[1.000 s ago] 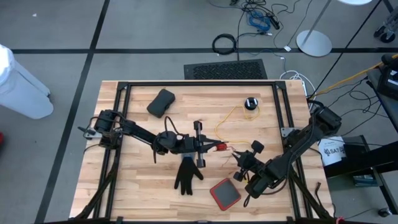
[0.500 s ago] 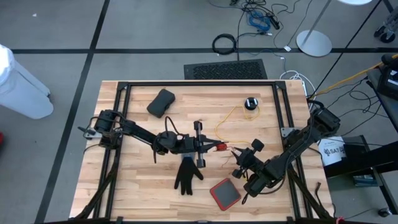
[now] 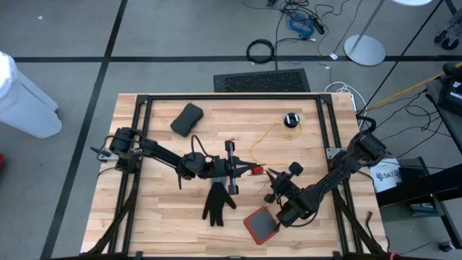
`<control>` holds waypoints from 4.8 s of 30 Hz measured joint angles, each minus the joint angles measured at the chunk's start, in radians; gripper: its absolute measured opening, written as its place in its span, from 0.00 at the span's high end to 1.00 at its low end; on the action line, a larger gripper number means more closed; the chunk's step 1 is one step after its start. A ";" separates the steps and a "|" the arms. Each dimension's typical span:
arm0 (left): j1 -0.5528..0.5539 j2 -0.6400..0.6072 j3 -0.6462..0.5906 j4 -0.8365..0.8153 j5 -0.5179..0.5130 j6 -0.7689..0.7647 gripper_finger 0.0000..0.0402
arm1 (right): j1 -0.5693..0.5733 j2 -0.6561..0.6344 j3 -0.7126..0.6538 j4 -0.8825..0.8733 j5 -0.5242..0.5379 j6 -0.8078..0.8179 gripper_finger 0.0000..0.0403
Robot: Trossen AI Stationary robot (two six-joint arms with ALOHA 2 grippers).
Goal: Coil cords
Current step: Coil the red wire onto the black spool
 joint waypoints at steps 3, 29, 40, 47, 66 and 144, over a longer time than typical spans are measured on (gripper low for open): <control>0.000 0.000 0.000 0.000 0.000 0.000 0.98 | 0.005 0.007 0.000 0.000 0.003 0.013 0.94; 0.000 0.000 0.000 -0.002 0.000 0.000 0.98 | -0.030 0.008 0.000 0.082 0.009 0.039 1.00; 0.004 0.000 0.000 -0.012 -0.045 0.059 0.98 | -0.160 0.008 0.000 0.543 0.000 -0.363 1.00; 0.017 0.001 0.000 -0.068 -0.064 0.061 0.98 | -0.165 0.008 0.000 0.586 0.054 -0.378 1.00; 0.020 0.001 0.000 -0.058 -0.091 -0.003 0.98 | -0.159 0.008 0.000 0.586 0.194 -0.482 1.00; 0.018 0.000 -0.002 -0.347 -0.106 0.136 0.98 | 0.019 -0.219 0.251 0.094 -0.042 -0.446 1.00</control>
